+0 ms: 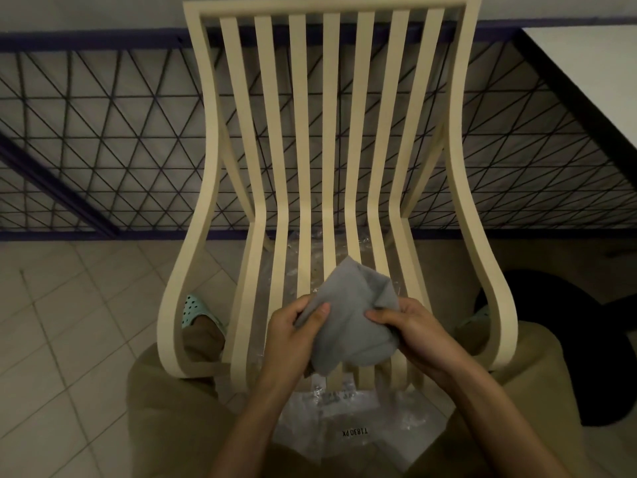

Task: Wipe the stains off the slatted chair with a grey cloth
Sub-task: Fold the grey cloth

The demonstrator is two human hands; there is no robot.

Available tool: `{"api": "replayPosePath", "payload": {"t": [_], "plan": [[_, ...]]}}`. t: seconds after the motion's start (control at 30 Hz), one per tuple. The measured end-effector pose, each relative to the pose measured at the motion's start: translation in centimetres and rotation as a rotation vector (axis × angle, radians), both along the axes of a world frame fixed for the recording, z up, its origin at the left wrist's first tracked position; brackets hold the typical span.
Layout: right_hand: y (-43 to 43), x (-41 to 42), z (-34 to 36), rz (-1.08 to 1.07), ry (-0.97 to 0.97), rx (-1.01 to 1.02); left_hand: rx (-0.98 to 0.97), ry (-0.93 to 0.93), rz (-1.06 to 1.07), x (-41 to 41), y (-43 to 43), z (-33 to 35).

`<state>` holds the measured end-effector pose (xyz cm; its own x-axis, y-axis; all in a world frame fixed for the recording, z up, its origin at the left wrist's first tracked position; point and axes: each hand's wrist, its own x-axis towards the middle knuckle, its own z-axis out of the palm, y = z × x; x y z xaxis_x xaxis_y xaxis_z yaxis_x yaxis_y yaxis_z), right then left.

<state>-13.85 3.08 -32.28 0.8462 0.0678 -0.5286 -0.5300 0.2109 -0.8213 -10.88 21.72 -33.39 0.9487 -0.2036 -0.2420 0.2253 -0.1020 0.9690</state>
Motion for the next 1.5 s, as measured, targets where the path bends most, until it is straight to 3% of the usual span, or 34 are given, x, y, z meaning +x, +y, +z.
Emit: {"api": "replayPosePath", "payload": {"t": [0.17,0.33,0.47,0.63,0.77,0.87,0.93,1.0,1.07,1.13,1.2,1.27,1.33,1.5], "plan": [[-0.2,0.3,0.5,-0.174,-0.009,0.094,-0.056,0.182,0.106,-0.3,0.2,-0.3],[0.6,0.8,0.7,-0.203,0.006,0.142,0.188,-0.116,0.107,-1.1,0.1,-0.3],[0.6,0.6,0.6,-0.173,-0.005,0.071,-0.021,0.034,-0.132,-2.4,-1.4,0.2],[0.1,0.1,1.5,-0.052,-0.098,-0.016,-0.215,0.138,-0.034,-2.5,-2.0,0.0],[-1.0,0.4,2.9,0.122,-0.219,-0.21,-0.083,-0.06,0.035,-1.7,-0.7,-0.2],[-2.5,1.5,5.0,0.351,-0.315,-0.312,0.073,-0.282,-0.11,-0.1,-0.5,0.4],[-3.3,2.2,6.6,0.53,-0.332,-0.384,0.074,-0.221,-0.29,1.1,-0.6,1.1],[-4.0,2.9,7.9,0.611,-0.345,-0.393,0.028,-0.039,-0.419,1.8,-0.6,1.7],[-4.3,3.7,8.6,0.416,-0.318,-0.26,-0.045,0.102,-0.426,1.9,-0.3,2.0],[-4.2,4.2,7.7,0.052,-0.173,0.043,-0.151,0.192,-0.335,1.9,-0.2,1.9],[-3.5,4.1,5.6,-0.143,0.046,0.379,-0.301,0.266,-0.193,1.9,-0.1,1.9],[-2.5,2.8,3.1,-0.134,0.21,0.482,-0.4,0.32,-0.089,1.8,-0.4,1.8],[-1.5,1.1,1.1,-0.078,0.288,0.522,-0.376,0.343,-0.027,1.7,-0.6,1.5],[-0.7,0.6,-0.3,-0.162,0.25,0.58,-0.395,0.385,0.04,1.7,0.1,0.8]]}}
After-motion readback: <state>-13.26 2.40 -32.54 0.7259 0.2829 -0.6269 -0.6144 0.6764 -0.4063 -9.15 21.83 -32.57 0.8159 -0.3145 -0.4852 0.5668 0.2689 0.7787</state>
